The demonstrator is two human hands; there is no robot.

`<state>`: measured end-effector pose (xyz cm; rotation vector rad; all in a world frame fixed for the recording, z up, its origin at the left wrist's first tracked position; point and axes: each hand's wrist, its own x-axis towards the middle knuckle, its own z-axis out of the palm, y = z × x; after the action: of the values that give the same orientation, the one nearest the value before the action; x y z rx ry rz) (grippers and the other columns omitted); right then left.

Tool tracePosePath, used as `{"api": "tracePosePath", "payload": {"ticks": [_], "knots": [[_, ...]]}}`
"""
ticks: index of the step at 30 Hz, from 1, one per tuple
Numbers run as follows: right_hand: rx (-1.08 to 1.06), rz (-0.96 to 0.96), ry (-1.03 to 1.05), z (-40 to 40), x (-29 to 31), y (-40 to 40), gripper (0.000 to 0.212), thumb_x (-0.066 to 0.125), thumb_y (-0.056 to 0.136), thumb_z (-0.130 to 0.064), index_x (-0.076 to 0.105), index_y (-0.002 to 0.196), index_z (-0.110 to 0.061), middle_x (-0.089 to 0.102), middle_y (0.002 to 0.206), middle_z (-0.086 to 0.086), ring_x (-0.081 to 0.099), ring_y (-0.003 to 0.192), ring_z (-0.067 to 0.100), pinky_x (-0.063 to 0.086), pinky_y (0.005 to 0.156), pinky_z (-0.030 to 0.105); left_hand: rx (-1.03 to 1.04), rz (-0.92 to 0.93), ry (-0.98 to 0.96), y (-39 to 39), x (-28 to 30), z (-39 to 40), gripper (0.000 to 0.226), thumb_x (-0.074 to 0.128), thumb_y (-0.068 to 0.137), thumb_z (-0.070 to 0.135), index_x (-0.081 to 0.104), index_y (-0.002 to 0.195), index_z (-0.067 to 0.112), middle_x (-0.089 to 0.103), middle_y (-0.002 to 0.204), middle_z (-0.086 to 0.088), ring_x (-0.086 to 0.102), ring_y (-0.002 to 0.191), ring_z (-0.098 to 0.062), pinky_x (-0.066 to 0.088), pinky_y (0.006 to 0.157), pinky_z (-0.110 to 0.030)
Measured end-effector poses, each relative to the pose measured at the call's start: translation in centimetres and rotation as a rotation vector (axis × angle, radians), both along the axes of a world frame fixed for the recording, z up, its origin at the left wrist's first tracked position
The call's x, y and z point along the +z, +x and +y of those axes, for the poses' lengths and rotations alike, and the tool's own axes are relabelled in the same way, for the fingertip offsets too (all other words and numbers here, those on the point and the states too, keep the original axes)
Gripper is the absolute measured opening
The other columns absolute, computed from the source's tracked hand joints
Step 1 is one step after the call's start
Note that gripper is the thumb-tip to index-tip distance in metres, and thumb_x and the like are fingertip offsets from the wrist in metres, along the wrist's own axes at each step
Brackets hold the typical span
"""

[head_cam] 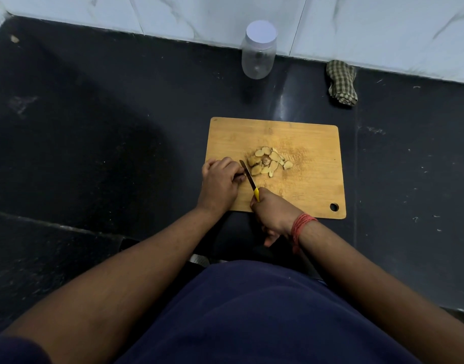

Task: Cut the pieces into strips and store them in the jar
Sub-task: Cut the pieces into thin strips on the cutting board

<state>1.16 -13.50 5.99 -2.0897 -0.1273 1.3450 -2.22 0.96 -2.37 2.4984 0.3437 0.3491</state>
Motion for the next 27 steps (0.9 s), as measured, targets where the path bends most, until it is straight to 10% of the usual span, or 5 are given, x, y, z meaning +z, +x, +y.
{"api": "tracePosePath", "payload": {"ticks": [27], "knots": [[0.060, 0.007, -0.087, 0.4, -1.3, 0.2, 0.026, 0.043, 0.098, -0.001, 0.039, 0.119, -0.014, 0.047, 0.083, 0.012, 0.051, 0.054, 0.024, 0.050, 0.032, 0.036, 0.034, -0.023, 0.033, -0.1, -0.5, -0.3, 0.004, 0.066, 0.090, 0.019, 0.063, 0.088, 0.019, 0.057, 0.095, 0.006, 0.054, 0.094, -0.014, 0.030, 0.110, -0.044]]}}
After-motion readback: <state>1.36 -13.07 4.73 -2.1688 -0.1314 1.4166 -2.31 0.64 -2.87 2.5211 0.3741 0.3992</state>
